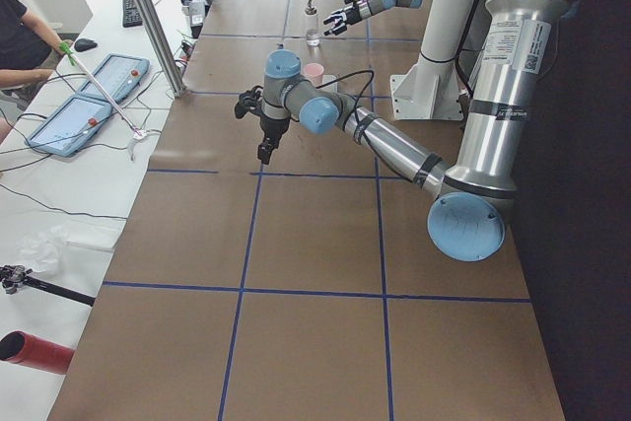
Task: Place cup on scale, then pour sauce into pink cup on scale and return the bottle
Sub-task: 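Lift the glass bottle upright off the table with the right gripper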
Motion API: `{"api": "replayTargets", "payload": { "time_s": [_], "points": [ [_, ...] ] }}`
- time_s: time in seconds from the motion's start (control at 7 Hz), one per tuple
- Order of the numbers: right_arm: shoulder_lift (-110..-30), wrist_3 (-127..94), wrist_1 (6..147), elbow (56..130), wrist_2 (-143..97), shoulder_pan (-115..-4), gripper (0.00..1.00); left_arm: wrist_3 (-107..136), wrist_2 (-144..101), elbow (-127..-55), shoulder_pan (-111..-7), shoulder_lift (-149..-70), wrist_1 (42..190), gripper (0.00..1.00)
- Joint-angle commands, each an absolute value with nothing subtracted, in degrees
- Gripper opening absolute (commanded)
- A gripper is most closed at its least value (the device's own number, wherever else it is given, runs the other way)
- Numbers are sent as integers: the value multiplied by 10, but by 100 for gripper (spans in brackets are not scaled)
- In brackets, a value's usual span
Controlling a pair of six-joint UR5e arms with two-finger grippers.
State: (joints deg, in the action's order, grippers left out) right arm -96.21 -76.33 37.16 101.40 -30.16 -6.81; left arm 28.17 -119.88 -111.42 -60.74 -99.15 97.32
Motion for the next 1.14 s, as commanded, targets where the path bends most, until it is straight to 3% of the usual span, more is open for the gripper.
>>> {"api": "replayTargets", "payload": {
  "time_s": [0.0,1.0],
  "points": [
    [-946,-757,373,1013,-309,-96,100,283,-1199,-1114,-607,-992,973,72],
    [-931,-701,373,1004,-366,-149,100,284,-1194,-1121,-607,-993,973,73]
  ]
}}
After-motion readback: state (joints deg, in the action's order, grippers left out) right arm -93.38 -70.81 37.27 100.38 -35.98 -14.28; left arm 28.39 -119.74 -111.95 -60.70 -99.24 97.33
